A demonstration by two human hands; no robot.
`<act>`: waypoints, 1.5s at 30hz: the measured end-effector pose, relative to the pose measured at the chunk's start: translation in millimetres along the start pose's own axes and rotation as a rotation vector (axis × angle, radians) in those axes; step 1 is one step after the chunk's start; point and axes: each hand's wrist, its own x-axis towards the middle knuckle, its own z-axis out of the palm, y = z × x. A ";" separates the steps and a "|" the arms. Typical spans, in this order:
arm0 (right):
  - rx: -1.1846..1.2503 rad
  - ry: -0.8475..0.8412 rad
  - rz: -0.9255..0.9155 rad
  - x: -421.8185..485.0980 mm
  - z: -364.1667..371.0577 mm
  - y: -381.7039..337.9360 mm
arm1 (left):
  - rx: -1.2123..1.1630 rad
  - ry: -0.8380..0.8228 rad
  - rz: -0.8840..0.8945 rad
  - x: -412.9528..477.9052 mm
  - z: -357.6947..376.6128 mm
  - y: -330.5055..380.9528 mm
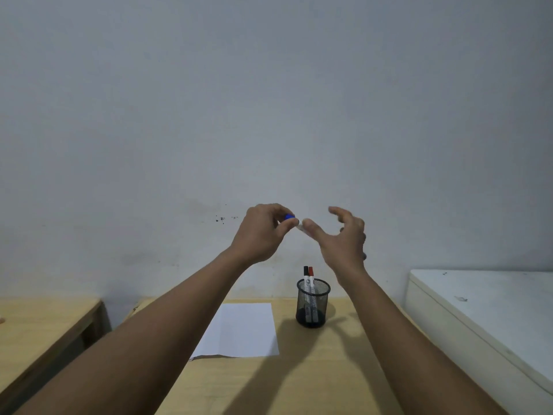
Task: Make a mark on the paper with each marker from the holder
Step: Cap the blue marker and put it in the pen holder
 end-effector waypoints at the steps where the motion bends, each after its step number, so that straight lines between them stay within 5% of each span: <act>1: -0.108 -0.044 -0.078 3.8 -4.5 0.7 | 0.002 -0.016 -0.004 4.5 3.6 -0.1; 5: -0.355 -0.220 -0.226 22.2 -16.3 12.6 | -0.078 -0.061 -0.063 19.4 23.6 -5.6; 10: -0.469 -0.241 -0.260 39.3 -12.7 40.8 | -0.208 -0.136 -0.163 32.4 58.6 -14.4; 23: -0.462 -0.193 0.069 94.8 29.4 147.5 | 0.110 -0.370 -0.383 32.3 160.4 -109.9; 39: -0.737 -0.405 0.093 99.9 46.4 189.4 | -0.135 -0.384 -0.443 37.7 212.2 -139.7; 45: -0.663 -0.385 0.116 105.8 47.4 184.6 | -0.171 -0.410 -0.461 39.9 213.0 -136.8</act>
